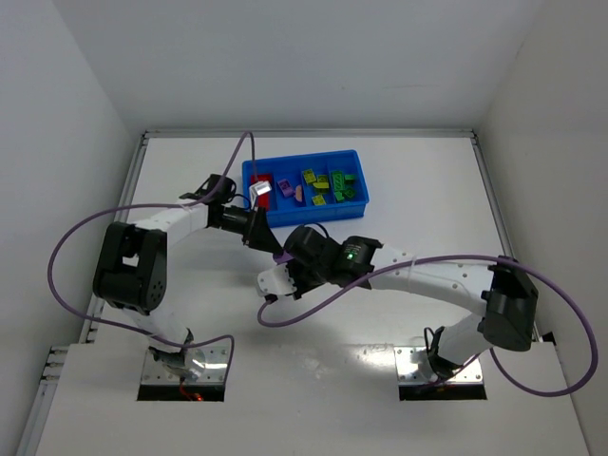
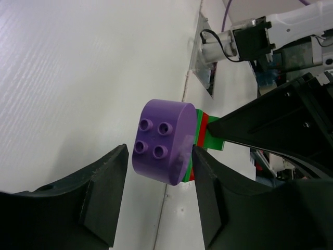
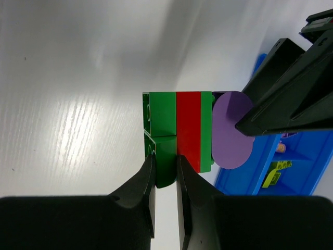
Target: Sort the legos into containers by color
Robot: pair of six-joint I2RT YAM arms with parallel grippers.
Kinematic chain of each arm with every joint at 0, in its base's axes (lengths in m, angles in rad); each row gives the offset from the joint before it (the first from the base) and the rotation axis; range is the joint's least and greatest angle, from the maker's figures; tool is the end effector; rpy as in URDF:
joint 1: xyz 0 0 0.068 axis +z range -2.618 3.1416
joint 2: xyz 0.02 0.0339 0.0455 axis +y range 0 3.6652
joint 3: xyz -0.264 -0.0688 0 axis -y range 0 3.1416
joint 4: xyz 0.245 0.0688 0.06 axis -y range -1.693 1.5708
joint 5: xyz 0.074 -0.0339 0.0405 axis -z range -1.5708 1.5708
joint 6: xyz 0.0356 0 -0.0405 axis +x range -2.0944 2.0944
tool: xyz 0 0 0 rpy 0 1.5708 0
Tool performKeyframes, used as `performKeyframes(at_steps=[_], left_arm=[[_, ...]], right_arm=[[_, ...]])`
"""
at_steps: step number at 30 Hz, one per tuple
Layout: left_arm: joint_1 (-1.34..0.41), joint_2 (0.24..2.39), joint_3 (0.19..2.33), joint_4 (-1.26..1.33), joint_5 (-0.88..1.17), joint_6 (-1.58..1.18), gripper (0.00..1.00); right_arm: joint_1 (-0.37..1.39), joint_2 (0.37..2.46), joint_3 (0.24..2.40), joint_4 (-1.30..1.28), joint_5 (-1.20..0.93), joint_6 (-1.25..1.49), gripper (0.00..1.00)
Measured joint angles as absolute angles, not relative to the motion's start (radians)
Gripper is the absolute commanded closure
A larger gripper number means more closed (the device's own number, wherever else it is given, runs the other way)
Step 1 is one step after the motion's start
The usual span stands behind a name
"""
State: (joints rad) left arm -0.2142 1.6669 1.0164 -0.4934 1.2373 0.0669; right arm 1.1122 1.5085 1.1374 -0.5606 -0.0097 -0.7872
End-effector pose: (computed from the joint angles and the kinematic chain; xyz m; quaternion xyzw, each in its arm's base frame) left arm 0.2978 -0.0992 0.1977 0.2332 0.7711 -0.5779 0.1304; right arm 0.1409 0.2862 0.2561 -0.7730 0.5512 0.0554 0.3092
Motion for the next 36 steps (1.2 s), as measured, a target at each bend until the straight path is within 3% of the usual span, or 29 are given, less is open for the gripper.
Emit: performKeyframes(at_steps=[6, 8, 10, 11, 13, 15, 18, 21, 24, 25, 36], left_arm=[[-0.222, 1.677, 1.017, -0.494, 1.288, 0.08, 0.36], [-0.222, 1.684, 1.017, -0.494, 1.295, 0.083, 0.36], [-0.223, 1.692, 1.017, -0.494, 1.298, 0.086, 0.42], [-0.223, 1.694, 1.017, -0.492, 1.296, 0.089, 0.46], [-0.224, 1.701, 1.017, -0.487, 1.288, 0.096, 0.69], [-0.224, 1.704, 1.017, -0.486, 1.296, 0.096, 1.0], [-0.224, 1.704, 1.016, -0.483, 1.291, 0.101, 1.0], [-0.226, 1.703, 1.011, -0.474, 1.281, 0.105, 1.0], [-0.233, 1.691, 0.996, -0.472, 1.275, 0.108, 1.0], [-0.239, 1.682, 0.988, -0.477, 1.277, 0.109, 1.0], [-0.255, 1.587, 0.946, -0.457, 1.295, 0.105, 1.0]], right_arm=[[1.129, 1.512, 1.137, -0.547, 0.031, -0.797, 0.97], [1.135, 1.518, 1.137, -0.542, 0.046, -0.802, 0.97], [1.137, 1.525, 1.137, -0.537, 0.058, -0.805, 0.97], [1.139, 1.528, 1.137, -0.535, 0.064, -0.805, 0.97], [1.143, 1.53, 1.137, -0.537, 0.075, -0.807, 0.97], [1.149, 1.531, 1.134, -0.546, 0.088, -0.811, 0.97], [1.153, 1.532, 1.122, -0.531, 0.106, -0.815, 0.97], [1.157, 1.533, 1.097, -0.503, 0.127, -0.817, 0.8], [1.161, 1.534, 1.073, -0.464, 0.159, -0.801, 0.09], [1.159, 1.535, 1.07, -0.442, 0.176, -0.794, 0.0], [1.149, 1.536, 1.14, -0.474, 0.172, -0.649, 0.0]])
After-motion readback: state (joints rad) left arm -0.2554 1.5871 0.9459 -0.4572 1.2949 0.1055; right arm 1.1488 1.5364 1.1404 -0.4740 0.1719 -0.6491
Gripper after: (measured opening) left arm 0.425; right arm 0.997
